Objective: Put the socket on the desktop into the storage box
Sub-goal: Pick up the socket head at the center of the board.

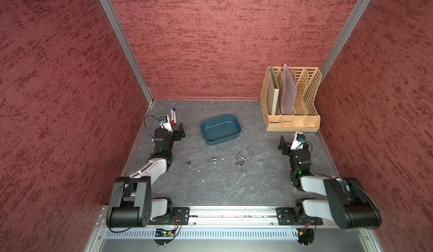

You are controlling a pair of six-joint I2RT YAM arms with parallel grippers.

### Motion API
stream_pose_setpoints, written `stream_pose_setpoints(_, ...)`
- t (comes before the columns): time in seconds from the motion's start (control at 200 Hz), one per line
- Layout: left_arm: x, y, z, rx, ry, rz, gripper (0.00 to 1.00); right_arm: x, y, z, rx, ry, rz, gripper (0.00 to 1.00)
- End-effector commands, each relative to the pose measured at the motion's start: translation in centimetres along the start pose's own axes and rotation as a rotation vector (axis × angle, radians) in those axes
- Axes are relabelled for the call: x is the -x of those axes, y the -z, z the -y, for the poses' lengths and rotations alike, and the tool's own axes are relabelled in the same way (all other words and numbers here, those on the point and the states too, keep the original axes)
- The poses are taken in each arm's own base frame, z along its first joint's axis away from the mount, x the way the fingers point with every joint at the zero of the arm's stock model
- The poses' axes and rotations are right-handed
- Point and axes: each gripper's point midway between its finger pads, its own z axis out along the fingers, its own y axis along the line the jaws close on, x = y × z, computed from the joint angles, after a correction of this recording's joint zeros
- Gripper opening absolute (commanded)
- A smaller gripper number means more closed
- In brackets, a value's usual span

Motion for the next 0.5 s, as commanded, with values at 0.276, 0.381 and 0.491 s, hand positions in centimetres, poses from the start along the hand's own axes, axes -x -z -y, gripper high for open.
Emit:
stream_pose_setpoints(0.276,4.7,5.0,1.1,-0.085,0.637,-0.125,1.00,10.2,2.4,-3.1,0.121,-0.341,-0.172,0.98)
stream_pose_setpoints(0.381,4.6,5.9,2.8,-0.175,0.645,-0.211,1.00,10.3,3.2,-4.0,0.136,-0.473,-0.278,0.98)
stream_pose_setpoints(0.491,3.7,7.0,4.4,-0.218,0.647,-0.318,1.00,10.8,3.7,-6.3,0.243,-0.514,-0.368,0.98)
